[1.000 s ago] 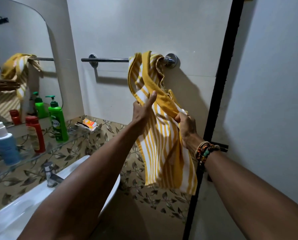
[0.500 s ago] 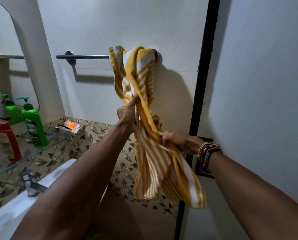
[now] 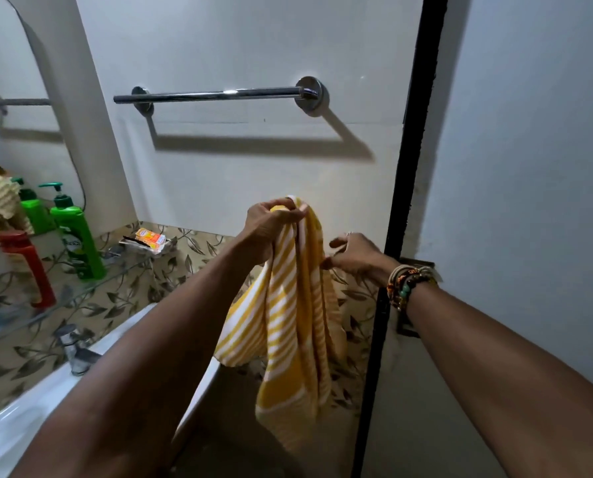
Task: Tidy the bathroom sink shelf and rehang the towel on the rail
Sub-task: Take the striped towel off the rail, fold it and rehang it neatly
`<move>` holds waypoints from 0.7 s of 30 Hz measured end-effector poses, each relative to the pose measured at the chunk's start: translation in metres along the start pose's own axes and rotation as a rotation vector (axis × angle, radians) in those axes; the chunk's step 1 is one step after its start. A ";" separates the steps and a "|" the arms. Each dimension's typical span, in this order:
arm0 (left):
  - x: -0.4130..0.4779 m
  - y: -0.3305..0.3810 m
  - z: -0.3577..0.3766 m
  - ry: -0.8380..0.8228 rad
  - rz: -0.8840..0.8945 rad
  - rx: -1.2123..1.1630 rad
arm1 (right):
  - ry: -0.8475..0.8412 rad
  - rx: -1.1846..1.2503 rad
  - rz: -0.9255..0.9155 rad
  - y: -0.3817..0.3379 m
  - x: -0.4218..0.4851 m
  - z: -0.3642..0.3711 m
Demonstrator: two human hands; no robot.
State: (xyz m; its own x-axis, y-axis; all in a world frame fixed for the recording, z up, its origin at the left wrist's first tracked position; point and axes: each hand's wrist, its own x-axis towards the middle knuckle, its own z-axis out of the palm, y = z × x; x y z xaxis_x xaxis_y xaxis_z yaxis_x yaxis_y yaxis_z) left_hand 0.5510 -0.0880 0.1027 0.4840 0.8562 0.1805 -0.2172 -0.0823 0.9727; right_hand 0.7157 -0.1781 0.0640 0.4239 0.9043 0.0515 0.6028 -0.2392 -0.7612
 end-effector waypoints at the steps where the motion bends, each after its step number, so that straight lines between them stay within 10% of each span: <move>1: -0.002 -0.002 -0.001 -0.033 -0.017 0.010 | 0.073 0.051 -0.011 -0.001 0.003 0.000; 6: -0.001 0.008 -0.004 -0.197 -0.074 0.055 | 0.107 0.338 -0.048 -0.005 0.007 0.004; 14: 0.005 0.008 -0.003 -0.569 -0.232 0.095 | -0.463 0.659 -0.120 -0.017 -0.006 0.004; 21: 0.006 0.000 -0.008 -0.500 -0.233 0.212 | -0.614 0.481 -0.038 -0.016 -0.008 0.008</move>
State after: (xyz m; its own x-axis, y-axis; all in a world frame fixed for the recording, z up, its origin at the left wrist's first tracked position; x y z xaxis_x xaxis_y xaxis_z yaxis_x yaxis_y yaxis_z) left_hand 0.5471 -0.0788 0.1029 0.8505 0.5241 -0.0440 0.0916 -0.0652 0.9937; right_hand 0.6973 -0.1782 0.0705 -0.1259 0.9760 -0.1775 0.1908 -0.1517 -0.9698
